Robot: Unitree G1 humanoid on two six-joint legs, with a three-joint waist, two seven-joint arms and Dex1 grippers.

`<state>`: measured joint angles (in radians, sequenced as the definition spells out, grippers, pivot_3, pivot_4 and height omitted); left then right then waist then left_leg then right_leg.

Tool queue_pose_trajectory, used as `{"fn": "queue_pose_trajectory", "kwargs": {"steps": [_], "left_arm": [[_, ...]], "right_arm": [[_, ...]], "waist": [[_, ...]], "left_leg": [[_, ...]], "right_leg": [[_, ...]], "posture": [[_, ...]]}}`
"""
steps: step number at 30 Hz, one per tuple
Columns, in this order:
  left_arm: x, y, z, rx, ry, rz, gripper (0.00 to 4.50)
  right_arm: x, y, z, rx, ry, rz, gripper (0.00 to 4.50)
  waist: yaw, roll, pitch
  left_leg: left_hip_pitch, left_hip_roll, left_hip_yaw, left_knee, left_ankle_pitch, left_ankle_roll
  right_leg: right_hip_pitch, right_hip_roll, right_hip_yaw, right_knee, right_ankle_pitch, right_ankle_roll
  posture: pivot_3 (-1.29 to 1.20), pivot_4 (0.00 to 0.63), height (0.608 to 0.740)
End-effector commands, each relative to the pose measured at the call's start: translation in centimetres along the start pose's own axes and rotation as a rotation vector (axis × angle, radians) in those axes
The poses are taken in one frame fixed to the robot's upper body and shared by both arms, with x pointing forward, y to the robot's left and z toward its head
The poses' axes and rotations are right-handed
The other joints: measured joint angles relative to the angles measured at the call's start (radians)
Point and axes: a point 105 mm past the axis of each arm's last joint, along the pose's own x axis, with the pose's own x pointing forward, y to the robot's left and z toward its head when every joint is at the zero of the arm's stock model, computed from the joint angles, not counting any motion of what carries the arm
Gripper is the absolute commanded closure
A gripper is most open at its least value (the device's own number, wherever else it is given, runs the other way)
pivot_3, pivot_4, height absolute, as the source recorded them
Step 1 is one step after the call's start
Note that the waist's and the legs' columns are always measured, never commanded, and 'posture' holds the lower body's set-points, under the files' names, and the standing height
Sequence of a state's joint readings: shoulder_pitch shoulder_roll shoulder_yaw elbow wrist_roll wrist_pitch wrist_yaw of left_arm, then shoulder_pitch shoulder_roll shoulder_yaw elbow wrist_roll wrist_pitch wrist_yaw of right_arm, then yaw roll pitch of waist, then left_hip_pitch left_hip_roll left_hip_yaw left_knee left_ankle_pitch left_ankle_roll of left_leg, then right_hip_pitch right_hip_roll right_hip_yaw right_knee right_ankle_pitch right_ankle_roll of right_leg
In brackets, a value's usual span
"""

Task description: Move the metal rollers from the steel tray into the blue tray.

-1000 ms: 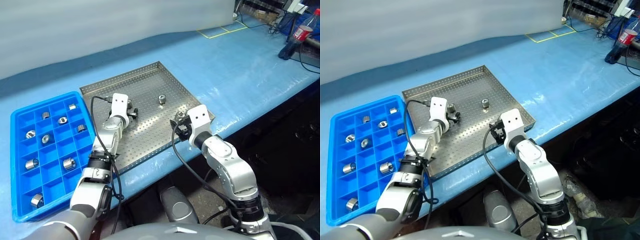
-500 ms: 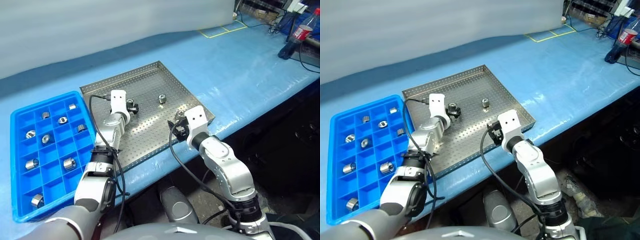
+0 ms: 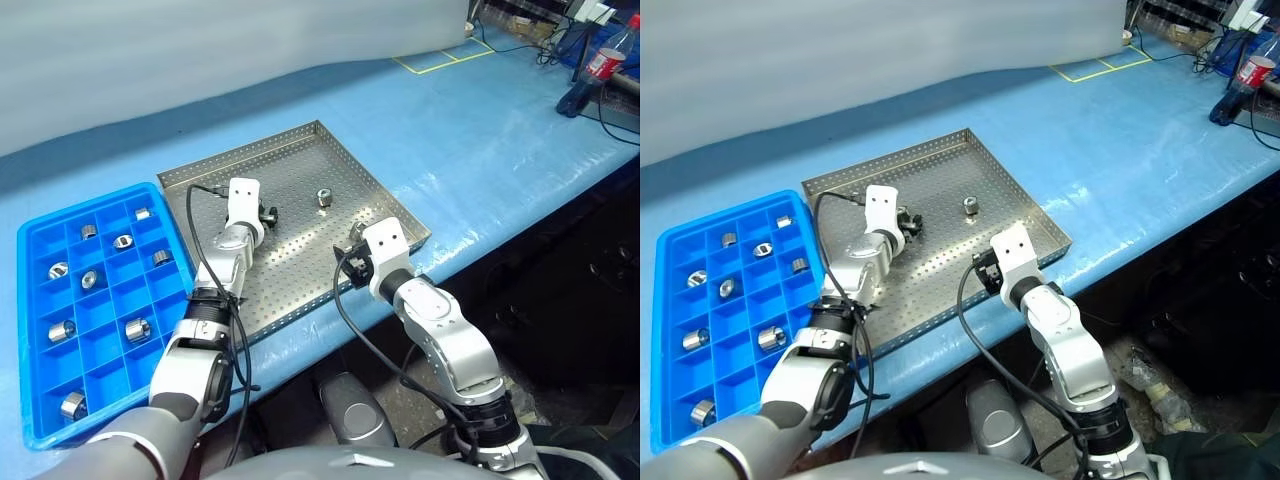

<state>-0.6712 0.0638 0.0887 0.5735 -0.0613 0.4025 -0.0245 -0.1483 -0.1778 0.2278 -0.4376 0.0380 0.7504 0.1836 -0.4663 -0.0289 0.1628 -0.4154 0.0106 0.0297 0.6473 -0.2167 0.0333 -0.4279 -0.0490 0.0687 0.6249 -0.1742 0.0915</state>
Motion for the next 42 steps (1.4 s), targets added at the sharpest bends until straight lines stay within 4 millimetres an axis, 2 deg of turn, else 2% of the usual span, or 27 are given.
{"fn": "queue_pose_trajectory", "kwargs": {"steps": [1, 7, 10, 12, 22, 24, 28, 31, 34, 38, 42], "left_arm": [[-0.3, -0.7, 0.4, -0.011, -0.029, -0.046, 1.60], [-0.5, -0.4, 0.0, -0.048, -0.024, -0.022, 1.60], [-0.5, -0.3, -0.1, -0.042, -0.027, -0.019, 2.20], [-0.5, 0.0, 0.0, -0.035, -0.029, -0.008, 2.74], [-0.7, 0.5, 0.2, -0.019, -0.049, 0.026, 2.74], [-1.1, 0.2, 0.9, -0.044, -0.083, -0.011, 2.74], [-2.9, -0.7, 3.6, -0.147, -0.150, -0.177, 2.74], [-4.8, -0.5, 5.0, -0.109, -0.160, -0.278, 2.74], [-7.7, -0.2, 6.2, -0.048, -0.172, -0.378, 2.74], [-10.7, 0.3, 6.3, -0.010, -0.143, -0.453, 2.74], [-14.1, 1.7, 6.1, 0.075, -0.112, -0.438, 2.74]], "right_arm": [[-0.2, -0.2, 1.2, -0.027, -0.049, -0.012, 1.11], [0.1, -0.2, 0.8, -0.048, -0.033, -0.008, 1.11], [0.2, -0.2, 0.8, -0.056, -0.033, -0.011, 1.11], [0.2, -0.3, 0.9, -0.057, -0.036, -0.011, 1.11], [0.4, -0.2, 1.0, -0.066, -0.043, -0.010, 1.11], [0.4, -0.1, 1.0, -0.060, -0.043, -0.002, 1.11], [-0.1, 2.0, 1.0, 0.069, -0.036, 0.184, 1.11], [-1.0, 3.6, 1.4, 0.083, -0.060, 0.361, 1.11], [-2.3, 4.7, 2.3, 0.088, -0.107, 0.527, 1.11], [-3.7, 5.5, 3.2, 0.061, -0.150, 0.681, 1.11], [-4.3, 6.4, 4.1, 0.057, -0.180, 0.793, 1.11]], "waist": [[0.000, 0.000, 0.000], [0.001, 0.000, 0.000], [0.001, 0.000, 0.000], [0.001, 0.000, 0.000], [0.000, 0.000, 0.000], [0.000, 0.000, 0.000], [0.006, -0.001, 0.001], [0.012, -0.002, 0.001], [0.020, -0.002, 0.001], [0.046, -0.002, 0.002], [0.081, -0.002, 0.002]], "left_leg": [[0.000, 0.000, 0.000, 0.000, 0.000, 0.000], [0.000, 0.000, 0.000, 0.000, 0.000, 0.000], [0.000, 0.000, 0.000, 0.000, 0.000, 0.000], [0.000, 0.000, 0.000, 0.000, 0.000, 0.000], [0.000, 0.000, 0.000, 0.000, 0.000, 0.000], [0.000, 0.000, 0.000, 0.000, 0.000, 0.000], [0.000, 0.000, 0.000, 0.000, 0.000, 0.000], [0.000, 0.000, 0.000, 0.000, 0.000, 0.000], [0.000, 0.000, 0.000, 0.000, 0.000, 0.000], [0.001, 0.001, -0.001, 0.000, 0.000, 0.000], [0.001, 0.001, -0.001, 0.000, 0.000, 0.000]], "right_leg": [[0.000, 0.000, 0.000, 0.000, 0.000, 0.000], [0.000, 0.000, 0.000, 0.000, 0.000, 0.000], [0.001, 0.000, 0.000, 0.000, 0.000, 0.000], [0.001, 0.000, 0.000, 0.000, 0.000, 0.000], [0.001, 0.000, 0.000, 0.000, 0.000, 0.000], [0.000, 0.000, 0.000, 0.000, 0.000, 0.000], [0.000, 0.000, 0.000, 0.000, 0.000, 0.000], [0.000, 0.000, 0.000, 0.000, 0.000, 0.000], [-0.001, 0.000, 0.000, 0.001, 0.000, -0.001], [0.000, 0.000, -0.001, 0.002, -0.001, -0.002], [0.000, 0.000, -0.001, 0.002, -0.003, -0.006]], "posture": [[-0.45, 0.150, 0.740], [-0.44, 0.150, 0.740], [-0.44, 0.150, 0.740], [-0.44, 0.150, 0.740], [-0.43, 0.150, 0.740], [-0.42, 0.150, 0.740], [-0.40, 0.150, 0.740], [-0.37, 0.150, 0.740], [-0.33, 0.150, 0.740], [-0.29, 0.150, 0.740], [-0.24, 0.150, 0.740]]}}
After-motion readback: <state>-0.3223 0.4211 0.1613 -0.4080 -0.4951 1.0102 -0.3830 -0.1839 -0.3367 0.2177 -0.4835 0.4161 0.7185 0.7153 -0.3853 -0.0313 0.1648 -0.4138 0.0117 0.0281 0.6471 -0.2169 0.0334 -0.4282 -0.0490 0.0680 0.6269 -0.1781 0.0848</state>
